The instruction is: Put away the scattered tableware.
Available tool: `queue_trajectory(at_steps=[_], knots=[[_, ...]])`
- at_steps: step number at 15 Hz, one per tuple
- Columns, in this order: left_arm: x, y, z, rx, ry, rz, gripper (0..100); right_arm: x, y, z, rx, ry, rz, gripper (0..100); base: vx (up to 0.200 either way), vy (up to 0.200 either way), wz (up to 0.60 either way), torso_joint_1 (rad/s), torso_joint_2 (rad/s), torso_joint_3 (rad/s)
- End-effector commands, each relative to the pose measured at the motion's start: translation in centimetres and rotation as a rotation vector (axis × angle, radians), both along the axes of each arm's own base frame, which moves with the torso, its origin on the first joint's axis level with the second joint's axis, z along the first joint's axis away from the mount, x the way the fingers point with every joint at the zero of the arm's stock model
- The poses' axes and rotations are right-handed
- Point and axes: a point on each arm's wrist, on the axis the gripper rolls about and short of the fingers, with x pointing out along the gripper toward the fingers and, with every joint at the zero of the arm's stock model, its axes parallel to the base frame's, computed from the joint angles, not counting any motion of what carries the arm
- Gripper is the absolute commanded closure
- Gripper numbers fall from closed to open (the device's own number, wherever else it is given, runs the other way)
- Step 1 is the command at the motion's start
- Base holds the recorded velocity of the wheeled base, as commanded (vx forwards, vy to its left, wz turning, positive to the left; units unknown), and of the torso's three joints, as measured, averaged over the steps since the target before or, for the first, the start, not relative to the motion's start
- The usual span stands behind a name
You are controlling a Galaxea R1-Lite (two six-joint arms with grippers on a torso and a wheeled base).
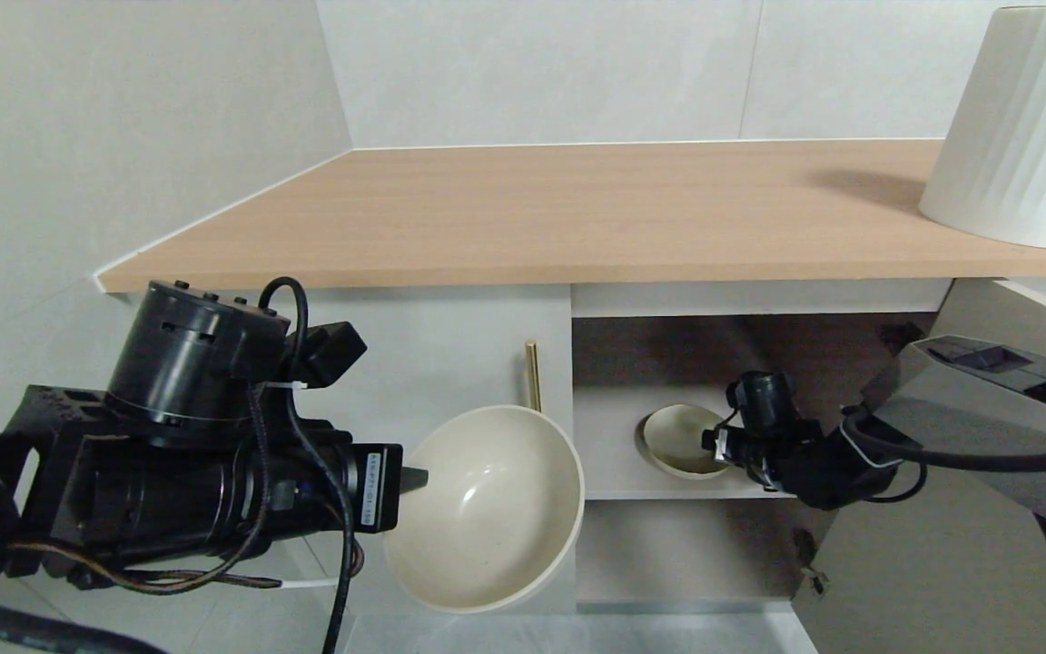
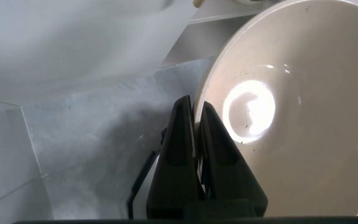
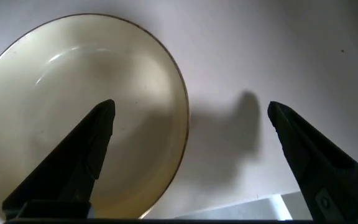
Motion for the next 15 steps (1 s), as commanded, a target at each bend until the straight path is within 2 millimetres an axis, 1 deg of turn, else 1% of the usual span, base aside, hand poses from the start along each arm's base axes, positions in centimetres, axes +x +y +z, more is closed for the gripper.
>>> queue_trajectory(at_steps=[1, 2, 3, 4, 6, 7, 8, 9, 10, 11, 12, 13, 15], knots=[[0.3, -0.4, -0.5, 0.015, 0.017, -0.002, 100, -1.2, 0.7, 1.7, 0.007, -0.013, 0.029, 0, 0.0, 0.0, 0.0, 0.0, 0.0, 0.0], [0.5, -0.9, -1.0, 0.038, 0.024, 0.0, 100, -2.1, 1.3, 2.4, 0.01, -0.015, 0.053, 0, 0.0, 0.0, 0.0, 0.0, 0.0, 0.0], [0.6, -1.2, -1.3, 0.051, 0.026, 0.002, 100, -2.5, 1.6, 2.8, 0.011, -0.016, 0.064, 0, 0.0, 0.0, 0.0, 0.0, 0.0, 0.0], [1.1, -2.4, -2.6, 0.122, 0.04, 0.027, 100, -4.3, 2.6, 4.0, 0.025, -0.001, 0.138, 0, 0.0, 0.0, 0.0, 0.0, 0.0, 0.0], [1.5, -3.7, -4.3, 0.203, 0.057, 0.048, 100, -6.3, 3.3, 5.7, 0.07, 0.026, 0.243, 0, 0.0, 0.0, 0.0, 0.0, 0.0, 0.0], [1.7, -4.1, -4.7, 0.222, 0.058, 0.052, 100, -7.2, 3.5, 6.5, 0.078, 0.04, 0.276, 0, 0.0, 0.0, 0.0, 0.0, 0.0, 0.0], [1.9, -4.9, -5.5, 0.257, 0.066, 0.058, 100, -8.9, 4.0, 8.5, 0.096, 0.056, 0.335, 0, 0.0, 0.0, 0.0, 0.0, 0.0, 0.0], [2.0, -5.4, -6.1, 0.28, 0.069, 0.066, 100, -10.0, 4.3, 9.8, 0.109, 0.059, 0.375, 0, 0.0, 0.0, 0.0, 0.0, 0.0, 0.0], [2.3, -6.0, -6.8, 0.315, 0.068, 0.077, 100, -11.9, 4.5, 11.7, 0.139, 0.071, 0.445, 0, 0.0, 0.0, 0.0, 0.0, 0.0, 0.0], [2.3, -6.2, -7.1, 0.339, 0.064, 0.087, 100, -13.3, 4.6, 13.1, 0.168, 0.077, 0.505, 0, 0.0, 0.0, 0.0, 0.0, 0.0, 0.0], [2.3, -6.3, -7.3, 0.349, 0.063, 0.092, 100, -13.8, 4.7, 13.5, 0.179, 0.085, 0.531, 0, 0.0, 0.0, 0.0, 0.0, 0.0, 0.0], [2.5, -6.3, -7.8, 0.404, 0.043, 0.138, 100, -16.3, 4.9, 15.3, 0.219, 0.121, 0.638, 0, 0.0, 0.0, 0.0, 0.0, 0.0, 0.0], [2.5, -6.5, -8.1, 0.437, 0.027, 0.158, 100, -18.5, 5.3, 16.6, 0.251, 0.157, 0.741, 0, 0.0, 0.0, 0.0, 0.0, 0.0, 0.0]])
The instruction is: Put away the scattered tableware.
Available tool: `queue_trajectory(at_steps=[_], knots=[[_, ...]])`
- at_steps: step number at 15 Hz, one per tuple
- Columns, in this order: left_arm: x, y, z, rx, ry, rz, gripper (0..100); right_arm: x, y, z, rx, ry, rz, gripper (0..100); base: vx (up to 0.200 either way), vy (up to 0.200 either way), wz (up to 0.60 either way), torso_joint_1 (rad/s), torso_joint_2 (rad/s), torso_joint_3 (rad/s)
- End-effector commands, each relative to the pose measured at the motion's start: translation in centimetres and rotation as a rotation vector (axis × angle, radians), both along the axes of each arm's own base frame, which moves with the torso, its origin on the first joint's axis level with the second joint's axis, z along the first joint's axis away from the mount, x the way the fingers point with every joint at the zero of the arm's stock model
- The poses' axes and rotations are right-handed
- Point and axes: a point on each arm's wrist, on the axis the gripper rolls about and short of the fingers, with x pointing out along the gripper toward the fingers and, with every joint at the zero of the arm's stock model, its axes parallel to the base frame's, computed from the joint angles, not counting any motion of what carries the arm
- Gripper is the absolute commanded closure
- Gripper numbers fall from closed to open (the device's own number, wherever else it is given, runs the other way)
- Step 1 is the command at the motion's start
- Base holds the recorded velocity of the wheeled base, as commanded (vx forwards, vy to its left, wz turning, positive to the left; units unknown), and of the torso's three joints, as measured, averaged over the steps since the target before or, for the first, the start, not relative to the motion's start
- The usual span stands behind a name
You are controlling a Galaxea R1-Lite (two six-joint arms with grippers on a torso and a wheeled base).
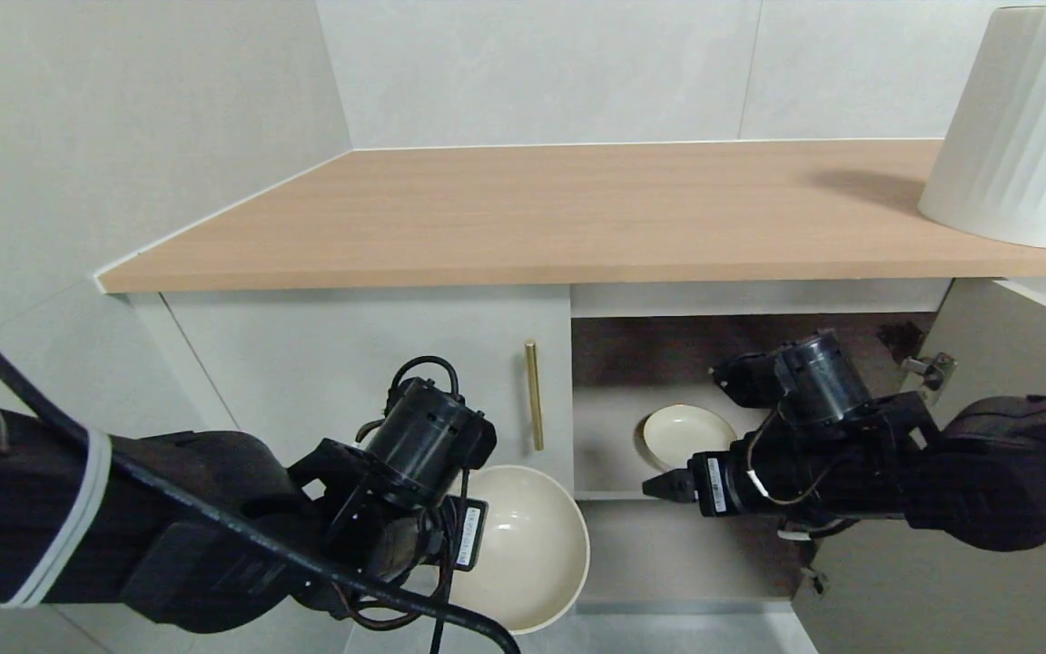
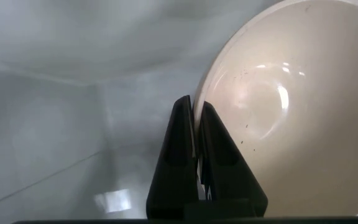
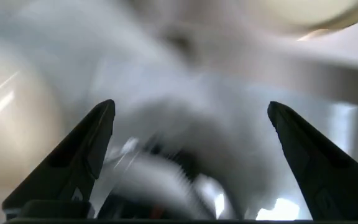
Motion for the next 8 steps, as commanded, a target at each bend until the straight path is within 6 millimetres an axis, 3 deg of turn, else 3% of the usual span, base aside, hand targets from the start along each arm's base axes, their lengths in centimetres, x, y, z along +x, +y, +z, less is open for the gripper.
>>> queue_trajectory(at_steps=[1, 5, 8], knots=[[0.0, -0.5, -0.8, 0.019, 0.015, -0.012, 100, -3.7, 0.3, 3.4, 0.069, -0.032, 0.136, 0, 0.0, 0.0, 0.0, 0.0, 0.0, 0.0], [-0.1, -1.2, -0.1, -0.028, -0.009, -0.002, 100, -4.9, 2.9, 1.7, 0.005, -0.008, 0.242, 0, 0.0, 0.0, 0.0, 0.0, 0.0, 0.0], [-0.7, -1.8, 0.5, -0.045, -0.023, -0.027, 100, -4.2, 4.1, 0.0, -0.086, -0.018, 0.176, 0, 0.0, 0.0, 0.0, 0.0, 0.0, 0.0]])
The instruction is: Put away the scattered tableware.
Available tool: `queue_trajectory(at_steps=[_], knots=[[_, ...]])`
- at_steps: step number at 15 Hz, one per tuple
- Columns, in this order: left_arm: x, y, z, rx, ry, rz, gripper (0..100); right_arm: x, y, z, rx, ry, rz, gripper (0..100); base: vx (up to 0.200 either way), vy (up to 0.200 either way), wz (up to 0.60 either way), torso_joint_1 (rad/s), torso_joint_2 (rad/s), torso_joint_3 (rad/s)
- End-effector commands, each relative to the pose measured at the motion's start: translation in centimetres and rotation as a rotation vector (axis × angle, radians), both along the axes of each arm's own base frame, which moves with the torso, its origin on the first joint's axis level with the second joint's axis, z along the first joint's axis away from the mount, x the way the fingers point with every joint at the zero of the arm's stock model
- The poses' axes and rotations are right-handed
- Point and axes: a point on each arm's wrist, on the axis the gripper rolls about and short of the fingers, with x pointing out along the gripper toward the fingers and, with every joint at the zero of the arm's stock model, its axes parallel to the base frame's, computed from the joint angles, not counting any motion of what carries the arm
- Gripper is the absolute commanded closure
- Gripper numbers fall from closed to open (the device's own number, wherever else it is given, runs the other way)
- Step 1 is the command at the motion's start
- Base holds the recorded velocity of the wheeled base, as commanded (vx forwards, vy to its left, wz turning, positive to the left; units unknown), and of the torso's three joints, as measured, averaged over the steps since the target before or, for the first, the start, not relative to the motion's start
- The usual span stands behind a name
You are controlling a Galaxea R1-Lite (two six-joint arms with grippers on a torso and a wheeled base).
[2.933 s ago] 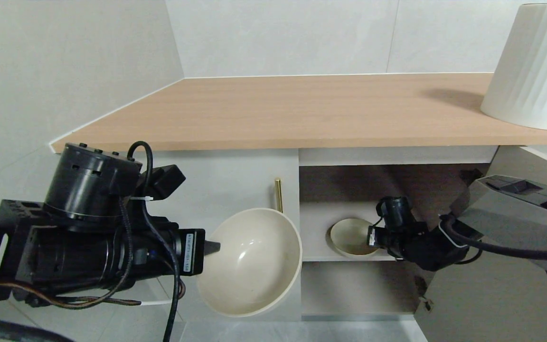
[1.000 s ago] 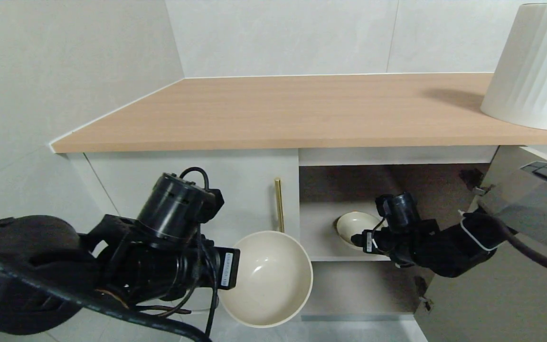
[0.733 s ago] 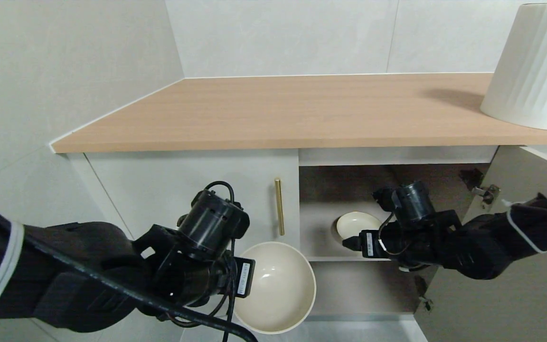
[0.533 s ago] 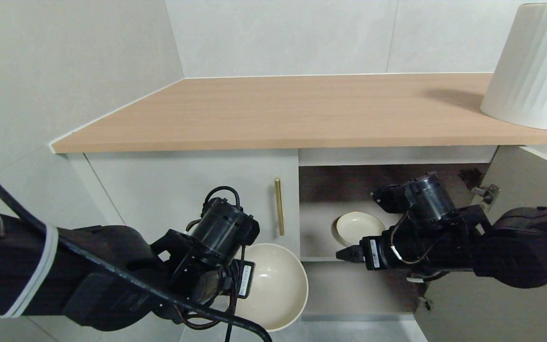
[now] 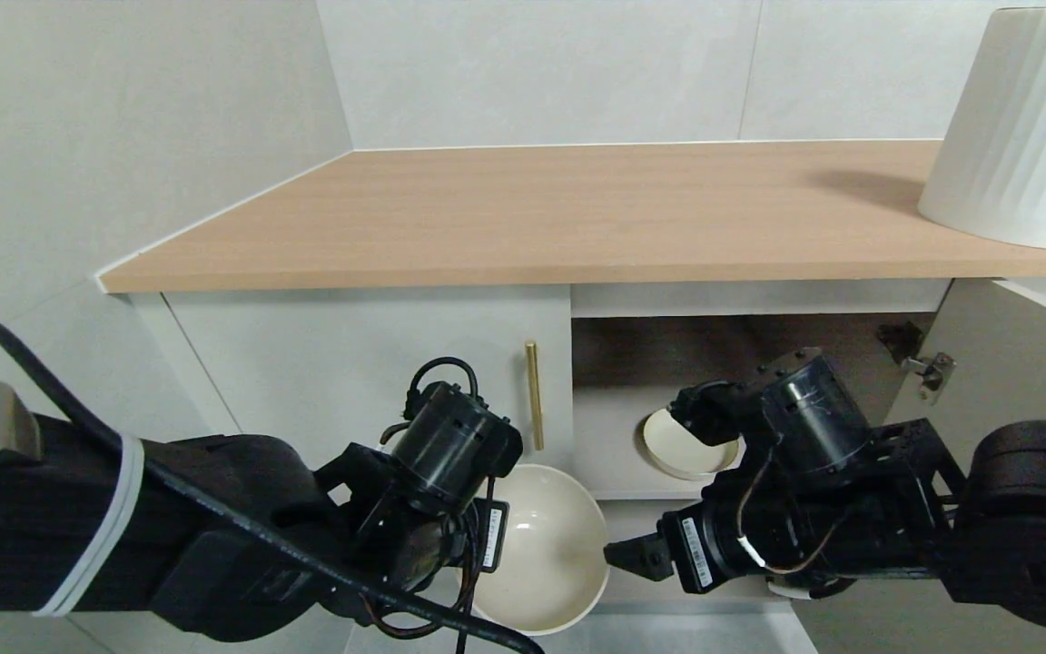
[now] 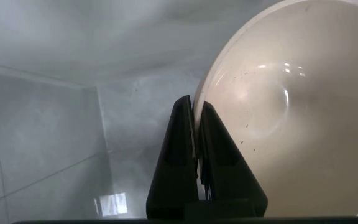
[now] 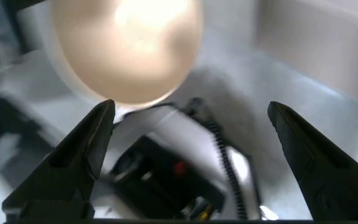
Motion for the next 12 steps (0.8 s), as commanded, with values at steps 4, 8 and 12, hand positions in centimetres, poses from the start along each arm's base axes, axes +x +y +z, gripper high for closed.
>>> queue_trajectory(at_steps=[4, 8, 12], knots=[[-1.5, -0.5, 1.6, -0.037, -0.036, -0.048, 100, 1.2, 1.9, -2.1, -0.086, -0.018, -0.067, 0, 0.0, 0.0, 0.0, 0.0, 0.0, 0.0], [-1.7, -0.7, 1.5, -0.033, -0.031, -0.057, 100, 1.4, 2.1, -2.4, -0.09, -0.022, -0.081, 0, 0.0, 0.0, 0.0, 0.0, 0.0, 0.0], [-2.0, -0.9, 1.4, -0.03, -0.03, -0.067, 100, 1.7, 2.3, -2.6, -0.089, -0.017, -0.091, 100, 0.0, 0.0, 0.0, 0.0, 0.0, 0.0]])
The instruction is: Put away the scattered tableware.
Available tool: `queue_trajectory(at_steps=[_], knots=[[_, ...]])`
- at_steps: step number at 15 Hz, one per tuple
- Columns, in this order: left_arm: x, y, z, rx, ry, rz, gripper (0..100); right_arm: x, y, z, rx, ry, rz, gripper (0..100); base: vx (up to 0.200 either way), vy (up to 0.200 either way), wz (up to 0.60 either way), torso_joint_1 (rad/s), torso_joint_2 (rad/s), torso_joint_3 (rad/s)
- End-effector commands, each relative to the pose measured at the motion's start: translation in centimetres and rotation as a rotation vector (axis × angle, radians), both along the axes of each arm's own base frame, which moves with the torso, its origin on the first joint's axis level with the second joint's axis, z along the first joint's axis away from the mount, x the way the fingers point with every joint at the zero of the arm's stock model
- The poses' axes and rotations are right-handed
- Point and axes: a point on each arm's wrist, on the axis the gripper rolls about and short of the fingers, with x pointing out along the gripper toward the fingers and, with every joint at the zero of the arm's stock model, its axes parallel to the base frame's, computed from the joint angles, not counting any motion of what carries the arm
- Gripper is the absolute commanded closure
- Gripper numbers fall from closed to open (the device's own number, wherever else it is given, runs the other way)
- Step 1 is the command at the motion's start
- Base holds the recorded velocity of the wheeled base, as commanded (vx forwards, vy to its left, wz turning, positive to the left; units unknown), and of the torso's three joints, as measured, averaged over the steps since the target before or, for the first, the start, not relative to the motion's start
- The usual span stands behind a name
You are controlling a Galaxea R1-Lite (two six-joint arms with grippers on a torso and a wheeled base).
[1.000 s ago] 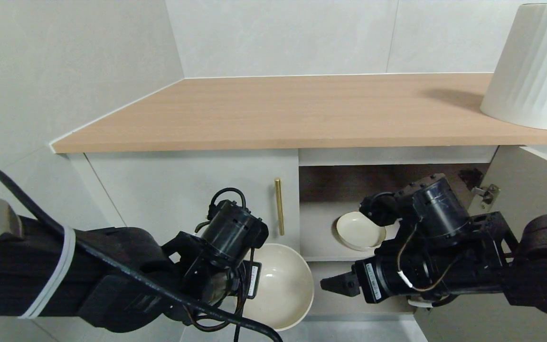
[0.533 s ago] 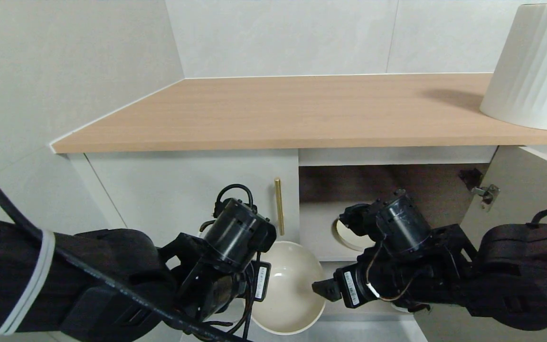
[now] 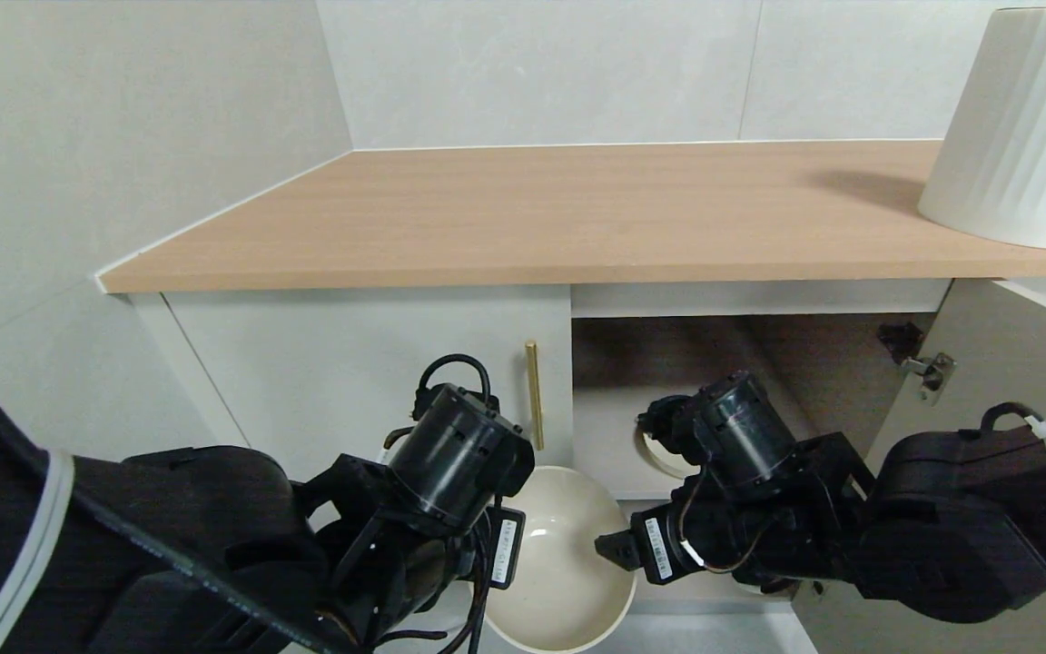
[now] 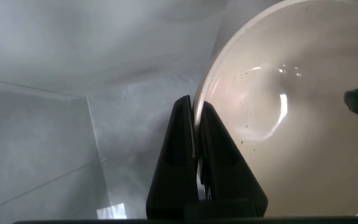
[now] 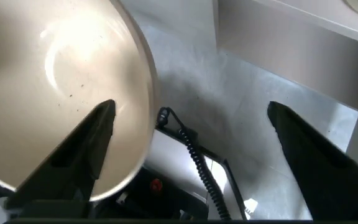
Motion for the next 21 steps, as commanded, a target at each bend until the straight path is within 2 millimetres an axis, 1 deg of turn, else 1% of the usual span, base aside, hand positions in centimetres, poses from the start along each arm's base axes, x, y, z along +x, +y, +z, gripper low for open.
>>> queue_trajectory(at_steps=[1, 14, 15, 18, 21], knots=[[-0.1, -0.03, 0.08, -0.001, -0.003, -0.002, 100, 0.11, 0.13, -0.22, 0.003, 0.0, 0.0, 100, 0.0, 0.0, 0.0, 0.0, 0.0, 0.0], [-0.01, -0.11, -0.19, 0.007, 0.003, -0.001, 100, 0.14, 0.15, -0.27, 0.007, -0.003, -0.003, 100, 0.0, 0.0, 0.0, 0.0, 0.0, 0.0], [-0.01, -0.11, -0.19, 0.008, 0.003, -0.002, 0, 0.14, 0.15, -0.27, 0.007, -0.003, -0.003, 100, 0.0, 0.0, 0.0, 0.0, 0.0, 0.0], [-0.01, -0.12, -0.11, 0.004, 0.001, -0.001, 0, 0.04, 0.05, -0.45, -0.004, 0.002, -0.001, 100, 0.0, 0.0, 0.0, 0.0, 0.0, 0.0], [0.02, -0.15, -0.2, 0.007, 0.003, -0.001, 0, 0.08, 0.08, -1.2, -0.033, 0.015, 0.001, 100, 0.0, 0.0, 0.0, 0.0, 0.0, 0.0]])
